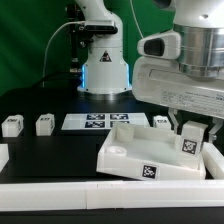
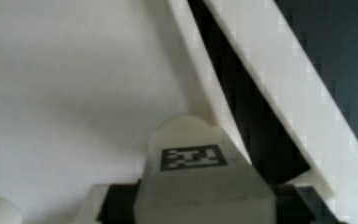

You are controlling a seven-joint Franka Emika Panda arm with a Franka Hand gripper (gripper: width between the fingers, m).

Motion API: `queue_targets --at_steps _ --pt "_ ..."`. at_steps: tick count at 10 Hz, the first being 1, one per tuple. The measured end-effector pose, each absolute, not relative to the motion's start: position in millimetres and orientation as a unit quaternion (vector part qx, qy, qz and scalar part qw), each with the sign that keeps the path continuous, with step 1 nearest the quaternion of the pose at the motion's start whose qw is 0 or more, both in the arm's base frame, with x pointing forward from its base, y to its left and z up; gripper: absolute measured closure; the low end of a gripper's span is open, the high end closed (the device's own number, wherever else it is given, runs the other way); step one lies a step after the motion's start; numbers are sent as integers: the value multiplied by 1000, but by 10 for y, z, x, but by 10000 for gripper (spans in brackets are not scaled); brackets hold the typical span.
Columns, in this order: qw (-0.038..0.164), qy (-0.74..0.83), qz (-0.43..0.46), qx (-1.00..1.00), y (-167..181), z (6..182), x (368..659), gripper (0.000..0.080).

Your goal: Assemble one leg

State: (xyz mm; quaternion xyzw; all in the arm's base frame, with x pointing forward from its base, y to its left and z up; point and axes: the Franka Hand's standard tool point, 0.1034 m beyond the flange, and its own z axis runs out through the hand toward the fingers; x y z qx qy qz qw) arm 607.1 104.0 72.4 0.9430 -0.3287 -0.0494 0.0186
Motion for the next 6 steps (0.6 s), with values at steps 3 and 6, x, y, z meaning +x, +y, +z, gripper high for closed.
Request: queue_targets --at_steps 3,6 --pt "47 -416 -51 907 887 730 6021 495" --pt "46 -406 -52 911 898 720 6018 292"
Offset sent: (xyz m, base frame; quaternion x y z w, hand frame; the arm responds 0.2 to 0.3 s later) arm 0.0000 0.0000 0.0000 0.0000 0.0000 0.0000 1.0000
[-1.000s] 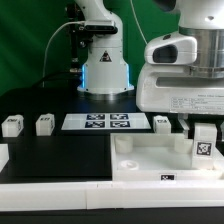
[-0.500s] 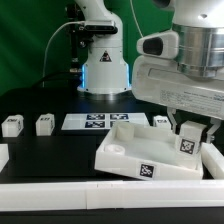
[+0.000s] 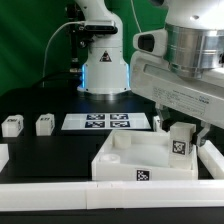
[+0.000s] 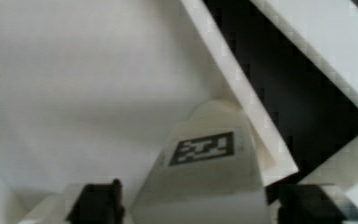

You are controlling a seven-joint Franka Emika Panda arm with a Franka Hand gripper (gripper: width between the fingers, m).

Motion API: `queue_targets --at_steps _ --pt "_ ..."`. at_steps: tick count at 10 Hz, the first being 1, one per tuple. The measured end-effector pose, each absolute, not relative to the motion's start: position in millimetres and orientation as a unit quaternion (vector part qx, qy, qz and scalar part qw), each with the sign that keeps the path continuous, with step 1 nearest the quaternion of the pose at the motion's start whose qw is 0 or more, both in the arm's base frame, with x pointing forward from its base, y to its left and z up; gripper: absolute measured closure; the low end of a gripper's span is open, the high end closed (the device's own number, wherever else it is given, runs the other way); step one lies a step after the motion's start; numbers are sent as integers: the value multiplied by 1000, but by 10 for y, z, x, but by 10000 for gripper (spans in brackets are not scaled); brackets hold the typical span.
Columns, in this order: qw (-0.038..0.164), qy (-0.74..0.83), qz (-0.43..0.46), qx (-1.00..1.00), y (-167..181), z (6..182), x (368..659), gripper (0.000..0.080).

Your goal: Assemble one leg

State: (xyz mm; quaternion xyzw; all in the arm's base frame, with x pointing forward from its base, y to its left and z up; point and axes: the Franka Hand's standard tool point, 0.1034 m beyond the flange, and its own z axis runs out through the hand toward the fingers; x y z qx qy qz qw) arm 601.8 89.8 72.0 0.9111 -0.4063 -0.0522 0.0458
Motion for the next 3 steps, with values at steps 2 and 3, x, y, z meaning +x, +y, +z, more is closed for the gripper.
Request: queue_targets --at_steps 2,3 --pt "46 -406 -52 911 900 716 6016 175" --pt "46 -406 -53 911 901 714 6015 157"
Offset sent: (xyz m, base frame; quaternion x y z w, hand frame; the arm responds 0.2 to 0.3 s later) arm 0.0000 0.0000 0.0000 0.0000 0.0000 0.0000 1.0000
